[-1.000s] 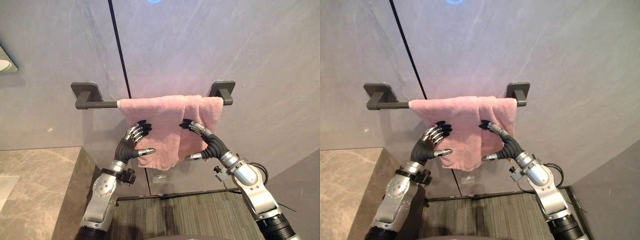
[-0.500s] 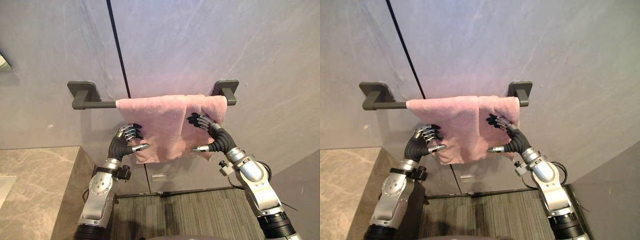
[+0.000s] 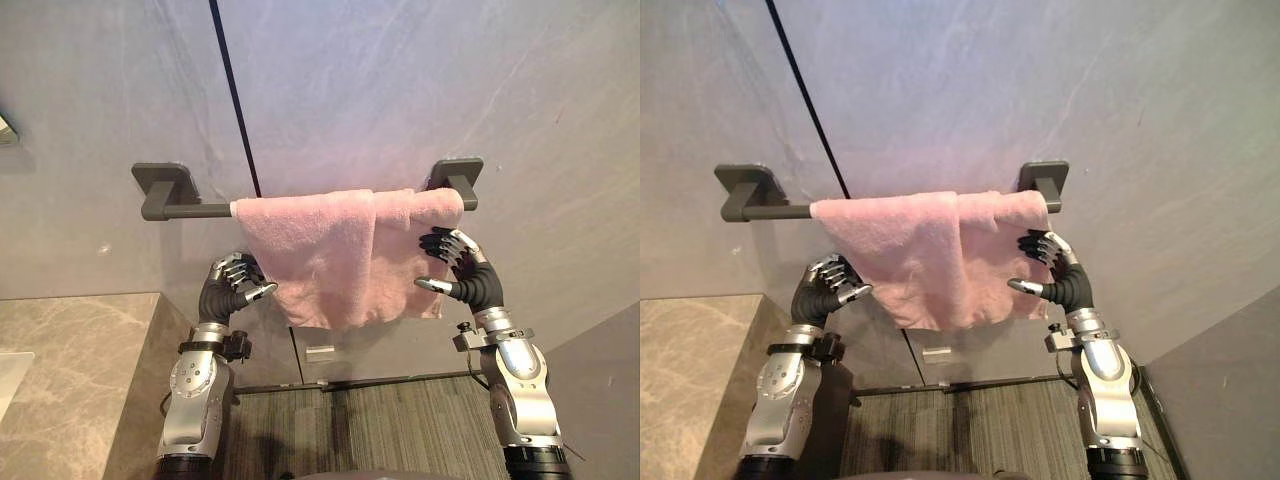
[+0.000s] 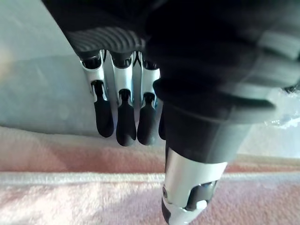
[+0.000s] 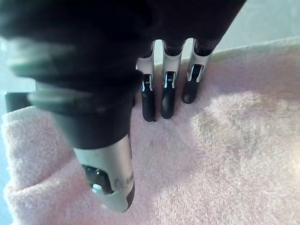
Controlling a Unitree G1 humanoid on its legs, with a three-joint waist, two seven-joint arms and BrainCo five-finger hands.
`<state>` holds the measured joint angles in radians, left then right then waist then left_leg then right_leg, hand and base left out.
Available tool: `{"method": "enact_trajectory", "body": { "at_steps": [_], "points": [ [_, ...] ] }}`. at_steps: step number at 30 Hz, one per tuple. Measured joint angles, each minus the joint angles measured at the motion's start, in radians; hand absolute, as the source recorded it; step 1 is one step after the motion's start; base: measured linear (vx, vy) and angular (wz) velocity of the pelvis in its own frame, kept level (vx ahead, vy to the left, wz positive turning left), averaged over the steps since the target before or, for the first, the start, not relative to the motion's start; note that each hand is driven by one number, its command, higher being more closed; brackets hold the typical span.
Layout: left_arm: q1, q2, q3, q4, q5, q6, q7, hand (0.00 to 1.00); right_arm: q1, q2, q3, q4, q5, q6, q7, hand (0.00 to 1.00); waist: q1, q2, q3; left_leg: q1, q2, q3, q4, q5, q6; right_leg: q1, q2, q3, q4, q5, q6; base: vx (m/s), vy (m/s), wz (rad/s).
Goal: Organize washtable
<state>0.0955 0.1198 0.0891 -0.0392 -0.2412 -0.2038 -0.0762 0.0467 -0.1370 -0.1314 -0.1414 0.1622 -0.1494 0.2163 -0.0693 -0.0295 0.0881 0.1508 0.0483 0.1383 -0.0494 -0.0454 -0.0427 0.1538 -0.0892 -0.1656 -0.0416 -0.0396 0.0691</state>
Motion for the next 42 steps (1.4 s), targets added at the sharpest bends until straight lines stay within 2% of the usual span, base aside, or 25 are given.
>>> {"method": "enact_trajectory", "body": {
  "at_steps": [8, 11, 19, 26, 33, 37, 42],
  "points": [
    [0.003, -0.006, 0.010, 0.000, 0.017, 0.000, 0.016, 0.00, 0.036, 0.061, -0.050, 0.000, 0.029, 0.000, -0.022, 0.00, 0.000, 0.000, 0.000, 0.000, 0.000, 0.000, 0.000, 0.000, 0.000, 0.001, 0.000, 0.000, 0.000, 0.000, 0.000, 0.00, 0.000, 0.00],
    [0.004, -0.039, 0.037, 0.000, 0.017, 0.000, 0.018, 0.00, 0.041, 0.075, -0.067, 0.000, 0.036, 0.000, -0.033, 0.00, 0.000, 0.000, 0.000, 0.001, 0.000, 0.000, 0.000, 0.000, 0.000, 0.001, 0.000, 0.000, 0.000, 0.000, 0.000, 0.00, 0.000, 0.00],
    [0.047, -0.040, 0.040, 0.000, 0.019, 0.001, 0.037, 0.00, 0.084, 0.116, -0.107, -0.001, 0.050, 0.000, -0.050, 0.00, 0.000, -0.001, 0.000, 0.002, 0.000, 0.000, 0.000, 0.000, 0.000, 0.002, 0.000, 0.000, 0.000, 0.000, 0.000, 0.00, 0.000, 0.00],
    [0.104, -0.080, 0.080, 0.016, 0.036, 0.000, 0.045, 0.00, 0.144, 0.139, -0.158, -0.001, -0.021, 0.000, -0.111, 0.00, -0.001, -0.001, 0.000, 0.003, 0.001, 0.000, 0.000, 0.000, 0.000, 0.003, 0.000, 0.000, 0.000, 0.000, 0.000, 0.00, 0.000, 0.00],
    [0.156, -0.106, 0.111, 0.107, 0.036, 0.003, 0.057, 0.00, 0.209, 0.153, -0.186, 0.003, -0.103, 0.000, -0.149, 0.00, -0.002, -0.002, 0.000, -0.001, 0.001, -0.001, 0.000, 0.000, 0.000, 0.000, -0.001, -0.002, 0.001, -0.001, 0.001, 0.00, 0.000, 0.00],
    [0.178, -0.111, 0.117, 0.179, 0.037, 0.005, 0.058, 0.00, 0.225, 0.153, -0.183, 0.097, -0.158, 0.002, -0.153, 0.00, 0.000, -0.010, 0.006, -0.002, 0.001, -0.003, -0.001, 0.000, 0.000, -0.002, -0.001, -0.003, 0.002, -0.003, 0.002, 0.00, 0.000, 0.00],
    [0.184, -0.106, 0.109, 0.343, 0.037, 0.027, 0.077, 0.00, 0.225, 0.145, -0.120, 0.320, -0.173, 0.006, -0.175, 0.00, 0.002, -0.011, 0.007, -0.009, 0.001, -0.008, -0.003, 0.000, -0.001, -0.004, -0.003, -0.022, 0.002, -0.004, 0.003, 0.00, -0.003, 0.05]
  ]
}}
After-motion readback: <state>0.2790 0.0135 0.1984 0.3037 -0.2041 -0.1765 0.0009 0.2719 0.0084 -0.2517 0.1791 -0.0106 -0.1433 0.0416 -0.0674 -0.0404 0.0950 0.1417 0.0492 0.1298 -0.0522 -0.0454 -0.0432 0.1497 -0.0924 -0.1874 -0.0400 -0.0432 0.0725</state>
